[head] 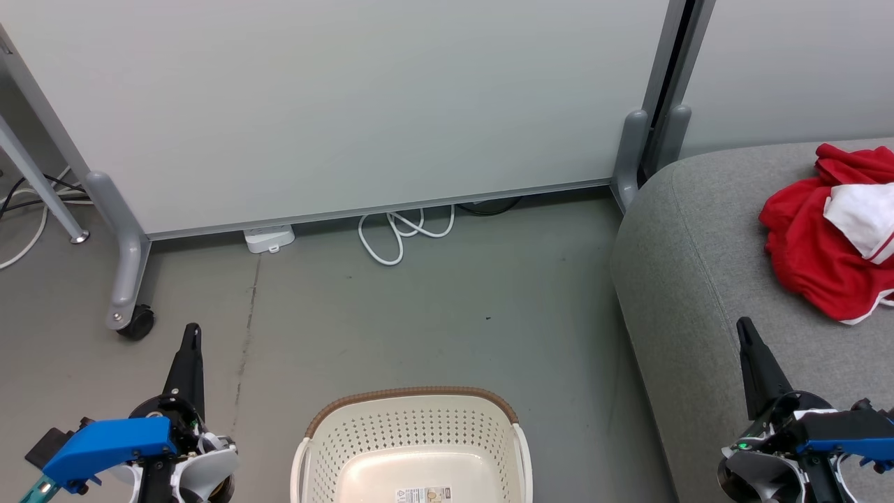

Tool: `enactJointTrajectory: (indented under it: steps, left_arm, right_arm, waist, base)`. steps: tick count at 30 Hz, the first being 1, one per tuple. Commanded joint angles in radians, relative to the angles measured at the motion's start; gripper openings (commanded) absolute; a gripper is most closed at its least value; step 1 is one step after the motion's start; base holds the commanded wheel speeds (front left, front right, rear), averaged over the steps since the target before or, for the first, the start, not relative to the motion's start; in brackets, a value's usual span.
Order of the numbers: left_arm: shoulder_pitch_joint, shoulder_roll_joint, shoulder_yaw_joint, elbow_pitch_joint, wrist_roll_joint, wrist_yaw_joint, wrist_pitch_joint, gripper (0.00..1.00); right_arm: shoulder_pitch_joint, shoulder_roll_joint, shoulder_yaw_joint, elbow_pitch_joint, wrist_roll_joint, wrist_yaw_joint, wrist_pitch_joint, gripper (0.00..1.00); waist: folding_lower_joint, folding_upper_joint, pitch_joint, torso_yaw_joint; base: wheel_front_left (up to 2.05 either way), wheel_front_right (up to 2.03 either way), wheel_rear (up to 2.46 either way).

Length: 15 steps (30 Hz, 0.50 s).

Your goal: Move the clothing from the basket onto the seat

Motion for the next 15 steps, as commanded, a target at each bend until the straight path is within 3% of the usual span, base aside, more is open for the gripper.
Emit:
enactJointTrajectory:
  steps: [1, 15]
  left_arm:
    - [-0.009, -0.001, 0.002, 0.0, -0.003, -0.004, 0.004, 0.0]
    - [-0.009, -0.001, 0.002, 0.0, -0.003, -0.004, 0.004, 0.0]
  right_arm:
    - [-0.01, 0.002, -0.001, -0.002, 0.003, 0.001, 0.004, 0.0]
    - [-0.01, 0.002, -0.001, -0.002, 0.003, 0.001, 0.004, 0.0]
  waist:
    - [0.0, 0.0, 0.0, 0.0]
    - [0.0, 0.0, 0.0, 0.0]
  base:
    - [0.0, 0.0, 0.0]
    - [0.0, 0.0, 0.0]
